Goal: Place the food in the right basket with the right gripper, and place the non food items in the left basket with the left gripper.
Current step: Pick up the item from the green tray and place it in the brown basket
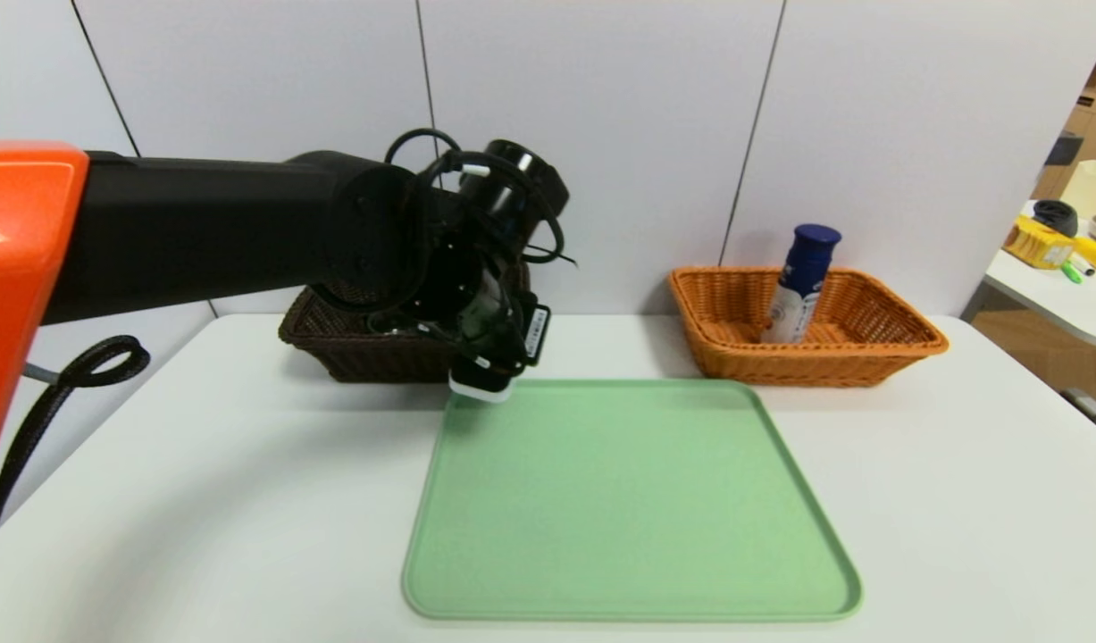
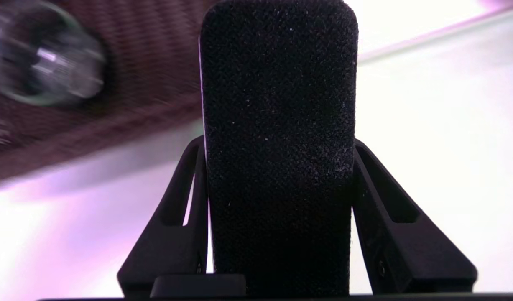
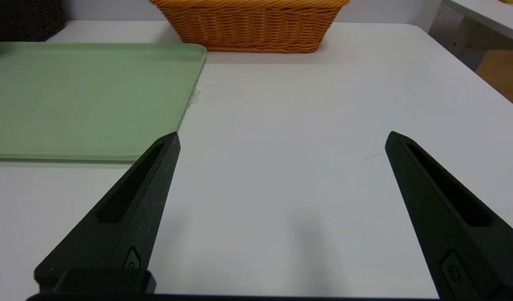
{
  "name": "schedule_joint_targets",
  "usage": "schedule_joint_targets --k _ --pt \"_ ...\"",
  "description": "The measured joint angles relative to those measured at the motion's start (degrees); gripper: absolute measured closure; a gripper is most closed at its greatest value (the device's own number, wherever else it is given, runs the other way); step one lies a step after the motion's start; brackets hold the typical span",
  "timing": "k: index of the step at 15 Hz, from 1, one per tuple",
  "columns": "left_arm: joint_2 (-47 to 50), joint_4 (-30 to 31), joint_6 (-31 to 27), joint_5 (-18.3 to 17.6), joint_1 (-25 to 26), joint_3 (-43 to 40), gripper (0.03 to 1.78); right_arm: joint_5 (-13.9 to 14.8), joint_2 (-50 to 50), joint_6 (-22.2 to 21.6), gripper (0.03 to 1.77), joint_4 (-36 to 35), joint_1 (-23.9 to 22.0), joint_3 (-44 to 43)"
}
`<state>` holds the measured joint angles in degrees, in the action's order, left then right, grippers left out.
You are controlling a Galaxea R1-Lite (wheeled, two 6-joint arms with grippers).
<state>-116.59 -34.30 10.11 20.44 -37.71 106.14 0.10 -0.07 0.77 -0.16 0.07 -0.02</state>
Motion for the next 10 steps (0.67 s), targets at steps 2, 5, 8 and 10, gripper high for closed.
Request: schedule_joint_targets --k 2,5,8,10 --pt "0.5 0.4 -9.0 -2.2 4.4 1.0 0.84 0.0 0.0 0.0 0.1 0.0 0.0 0.0" --pt "-0.2 1.0 -23.2 -9.2 11.6 4.1 0.84 0.0 0.0 0.0 0.1 0.0 0.0 0.0" --pt "-2.0 4.8 -36.3 -16.7 17.4 6.2 0.84 0.0 0.0 0.0 0.1 0.0 0.0 0.0" --pt "-3.4 9.1 -43.9 -21.0 20.2 6.5 0.84 0.0 0.0 0.0 0.1 0.0 0.0 0.0"
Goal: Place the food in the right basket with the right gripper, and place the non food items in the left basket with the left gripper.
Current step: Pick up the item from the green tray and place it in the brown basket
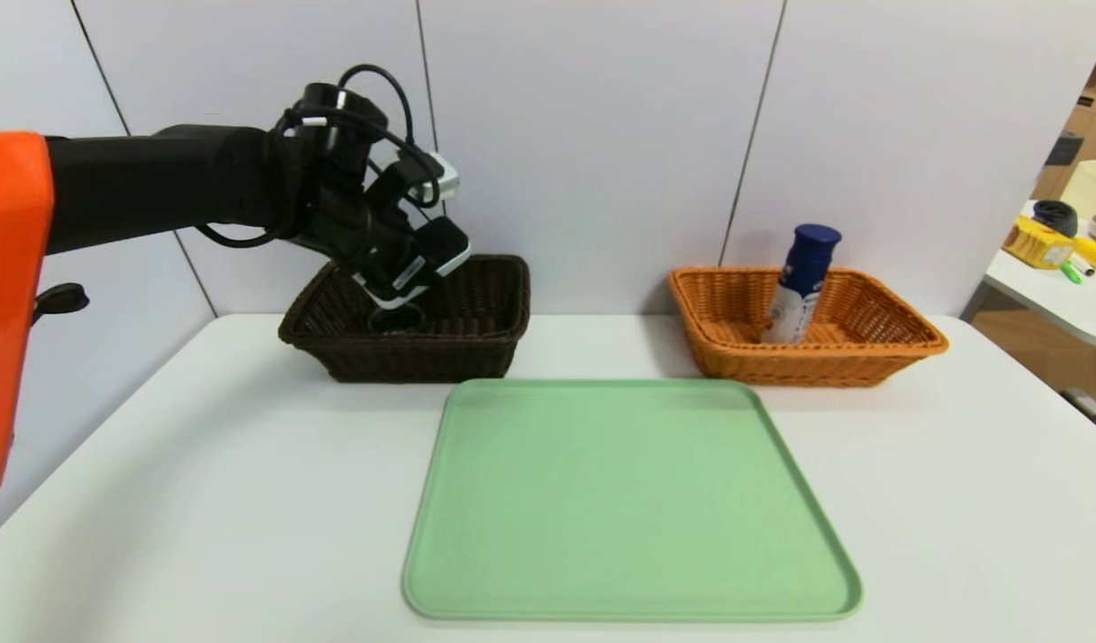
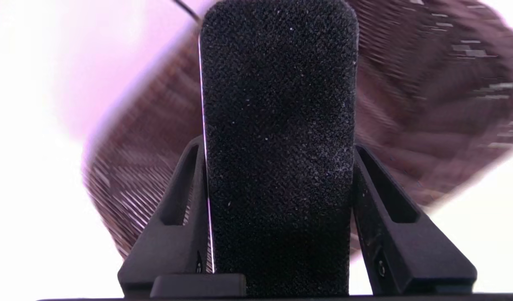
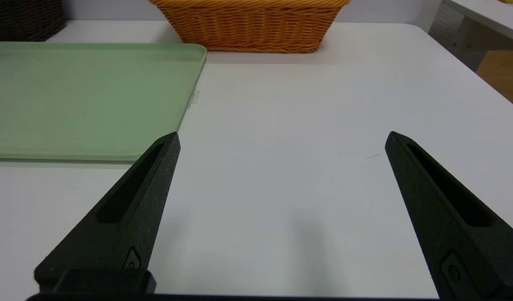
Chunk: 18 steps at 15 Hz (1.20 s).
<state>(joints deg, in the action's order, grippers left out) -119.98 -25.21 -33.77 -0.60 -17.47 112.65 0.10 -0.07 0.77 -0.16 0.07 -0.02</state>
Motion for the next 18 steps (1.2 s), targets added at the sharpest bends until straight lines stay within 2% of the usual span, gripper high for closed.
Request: schedule_joint_targets --k 4,9,11,18 --pt "-3.6 5.3 -9.7 -8.6 3.0 0.1 0.84 0.0 0.0 0.0 0.1 0.0 0.0 0.0" --pt "-8.3 12.1 -13.7 -13.9 3.6 0.1 0.84 0.0 0.0 0.0 0.1 0.0 0.0 0.0" --pt "-9.8 14.2 -14.7 -14.5 3.7 0.1 0.84 0.0 0.0 0.0 0.1 0.0 0.0 0.0" --pt "-11.7 14.1 -14.9 -14.4 3.7 0.1 0.85 0.0 0.0 0.0 0.1 0.0 0.0 0.0"
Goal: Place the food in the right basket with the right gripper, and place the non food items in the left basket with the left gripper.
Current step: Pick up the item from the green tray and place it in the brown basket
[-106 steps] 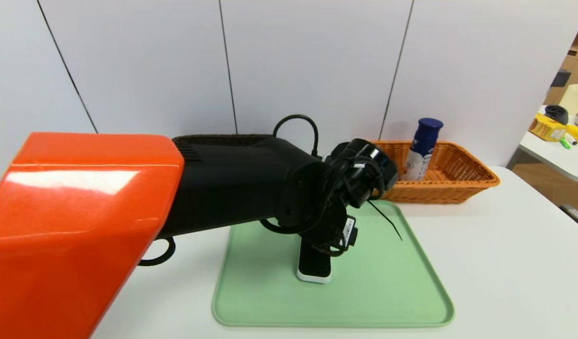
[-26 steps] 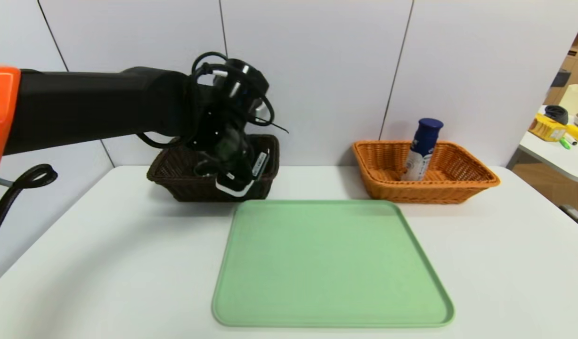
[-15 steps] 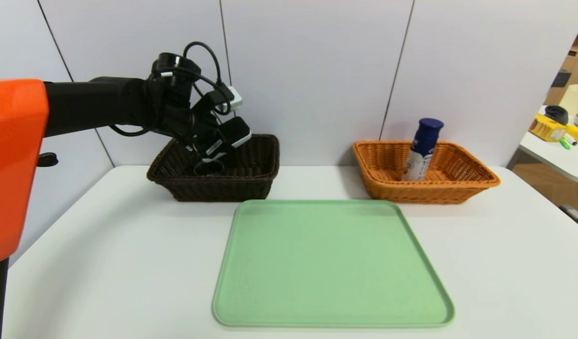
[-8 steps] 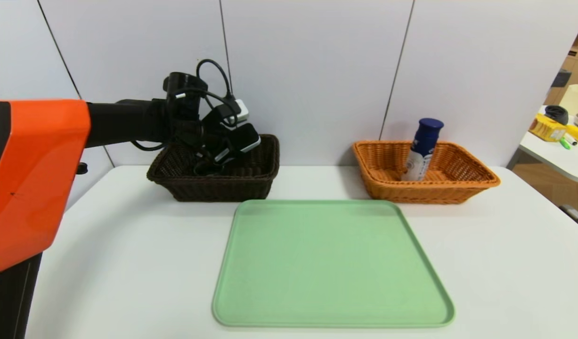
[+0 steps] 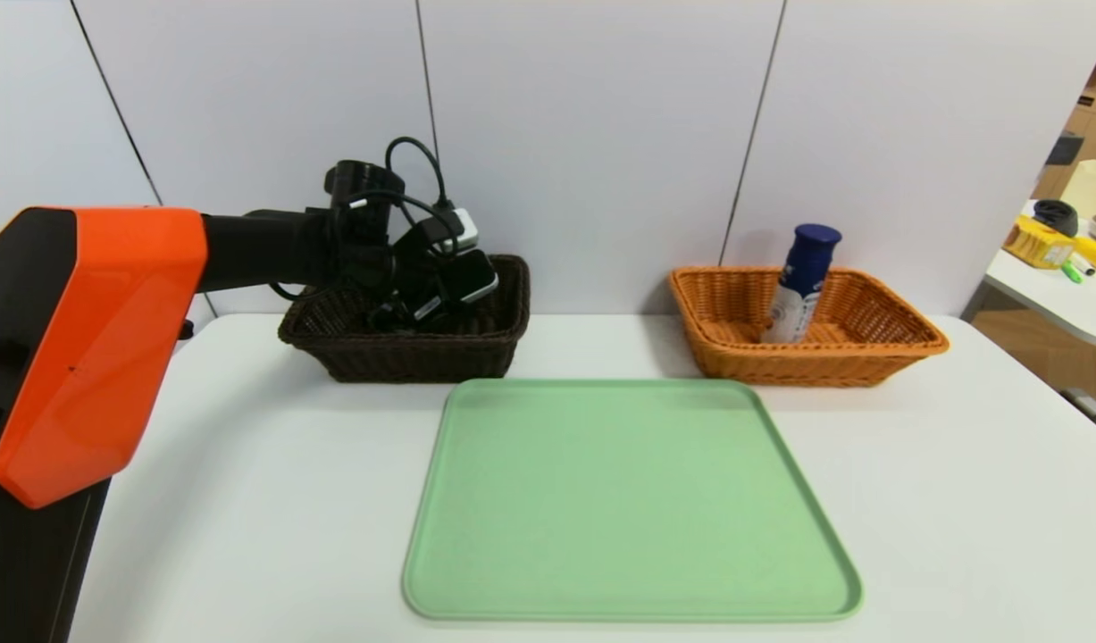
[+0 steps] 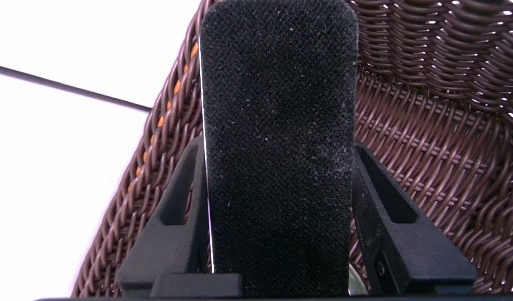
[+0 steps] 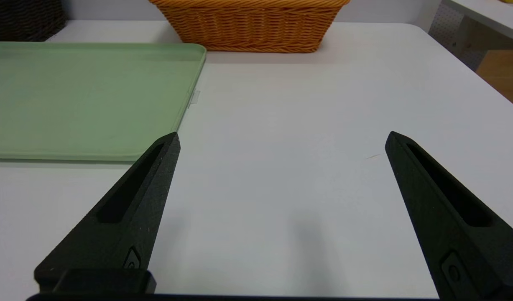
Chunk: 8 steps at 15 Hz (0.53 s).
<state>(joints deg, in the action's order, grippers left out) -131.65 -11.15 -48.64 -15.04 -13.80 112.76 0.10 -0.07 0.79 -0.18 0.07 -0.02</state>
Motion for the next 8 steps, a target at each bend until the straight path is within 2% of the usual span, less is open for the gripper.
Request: schedule_joint_targets --k 2,8 --pt "0.0 0.0 0.0 0.0 0.0 0.0 0.85 0.0 0.0 0.0 0.1 0.0 0.0 0.0" --pt "0.3 -0.3 0.0 0.2 0.0 0.0 0.46 0.0 0.0 0.0 0.1 0.0 0.0 0.0"
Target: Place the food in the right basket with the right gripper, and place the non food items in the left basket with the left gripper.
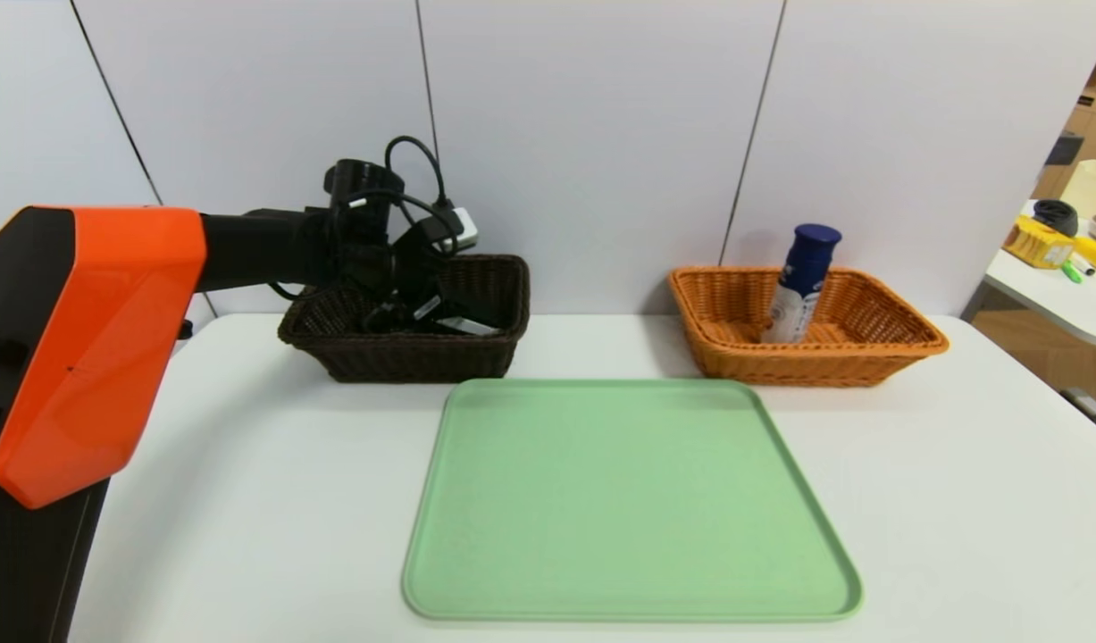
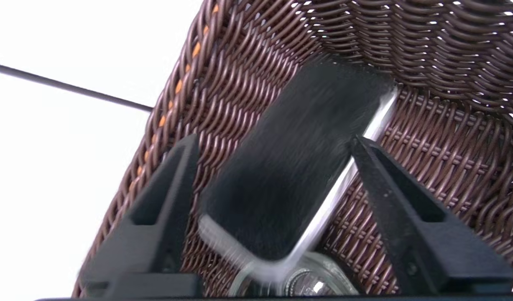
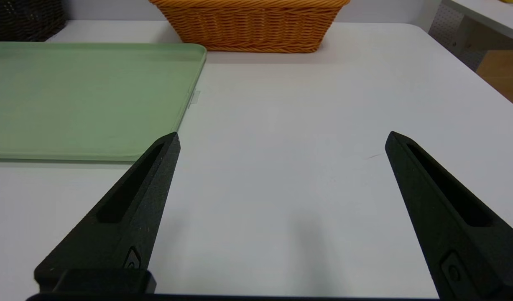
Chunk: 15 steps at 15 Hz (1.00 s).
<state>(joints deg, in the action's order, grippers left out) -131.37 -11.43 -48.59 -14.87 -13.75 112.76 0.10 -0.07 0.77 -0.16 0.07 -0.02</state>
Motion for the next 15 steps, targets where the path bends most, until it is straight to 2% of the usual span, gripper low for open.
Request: schedule_joint_targets --k 6,11,15 --pt "4.1 -9.3 -0.1 0.8 0.0 -0.3 0.27 0.0 0.0 0.0 0.1 0.0 0.0 0.0" --pt "14.3 -18.7 0.7 5.9 0.0 -2.2 0.19 0.0 0.0 0.0 0.1 0.0 0.0 0.0" --pt "23.7 -20.0 1.9 10.2 0.1 -5.1 0.16 0.0 0.0 0.0 0.1 0.0 0.0 0.0"
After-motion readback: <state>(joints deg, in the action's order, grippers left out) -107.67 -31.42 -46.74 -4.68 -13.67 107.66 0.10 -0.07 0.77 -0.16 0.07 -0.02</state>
